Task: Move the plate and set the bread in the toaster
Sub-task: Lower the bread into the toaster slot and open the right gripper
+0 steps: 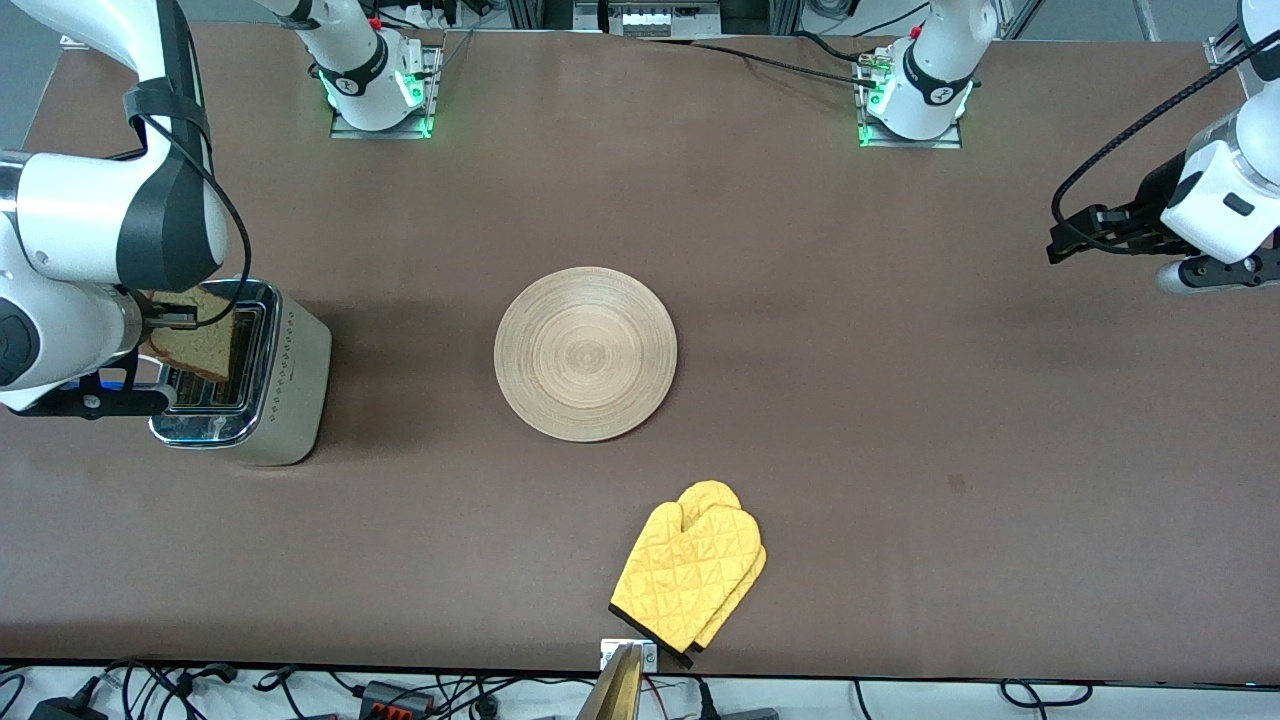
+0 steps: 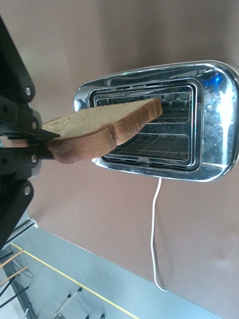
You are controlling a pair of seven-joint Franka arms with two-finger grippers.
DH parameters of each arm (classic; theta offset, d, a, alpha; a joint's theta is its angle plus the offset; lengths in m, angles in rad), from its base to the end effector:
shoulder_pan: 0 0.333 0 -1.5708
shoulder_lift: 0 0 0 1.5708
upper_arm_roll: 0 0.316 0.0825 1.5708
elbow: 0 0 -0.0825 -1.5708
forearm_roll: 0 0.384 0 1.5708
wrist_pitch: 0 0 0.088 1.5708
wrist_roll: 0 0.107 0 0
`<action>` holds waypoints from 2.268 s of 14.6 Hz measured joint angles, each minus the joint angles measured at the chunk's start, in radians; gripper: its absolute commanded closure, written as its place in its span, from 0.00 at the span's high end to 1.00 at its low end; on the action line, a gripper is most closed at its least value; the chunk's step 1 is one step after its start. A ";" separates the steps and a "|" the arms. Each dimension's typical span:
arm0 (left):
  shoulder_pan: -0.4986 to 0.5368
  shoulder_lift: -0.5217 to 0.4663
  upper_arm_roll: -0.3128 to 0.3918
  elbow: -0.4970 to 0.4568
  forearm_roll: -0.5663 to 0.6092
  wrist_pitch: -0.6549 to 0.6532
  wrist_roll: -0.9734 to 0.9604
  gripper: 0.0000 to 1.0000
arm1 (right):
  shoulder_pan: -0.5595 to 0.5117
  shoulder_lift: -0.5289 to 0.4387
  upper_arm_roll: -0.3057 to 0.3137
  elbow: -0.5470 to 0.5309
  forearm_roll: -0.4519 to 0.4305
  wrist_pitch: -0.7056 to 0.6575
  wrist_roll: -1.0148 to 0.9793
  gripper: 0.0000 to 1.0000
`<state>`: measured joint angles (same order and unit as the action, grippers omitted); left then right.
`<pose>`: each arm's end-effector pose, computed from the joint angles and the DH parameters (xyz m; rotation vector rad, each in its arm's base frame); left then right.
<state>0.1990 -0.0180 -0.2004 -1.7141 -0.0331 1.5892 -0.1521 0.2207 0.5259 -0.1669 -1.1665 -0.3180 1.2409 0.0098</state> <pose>0.5443 -0.0051 0.5684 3.1067 0.2386 -0.1703 0.6539 0.0212 0.4788 2.6627 0.0157 -0.5809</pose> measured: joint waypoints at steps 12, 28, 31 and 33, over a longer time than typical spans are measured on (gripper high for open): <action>0.025 0.001 -0.009 0.006 0.001 -0.015 0.000 1.00 | 0.004 0.031 0.000 -0.028 -0.014 0.070 0.009 0.00; 0.025 0.001 -0.010 0.010 0.001 -0.019 0.005 1.00 | 0.010 0.015 0.000 -0.069 -0.014 0.129 0.034 1.00; 0.025 0.001 -0.010 0.010 0.001 -0.020 0.005 1.00 | 0.018 -0.026 0.001 -0.051 -0.014 0.130 0.043 1.00; 0.025 0.002 -0.010 0.010 0.001 -0.022 0.005 1.00 | 0.017 -0.052 0.001 -0.025 0.003 0.133 0.043 1.00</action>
<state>0.2242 -0.0165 -0.2100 -1.7038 -0.0325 1.5670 -0.1473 0.2377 0.4735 -0.1660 -1.1913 -0.3150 1.3738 0.0528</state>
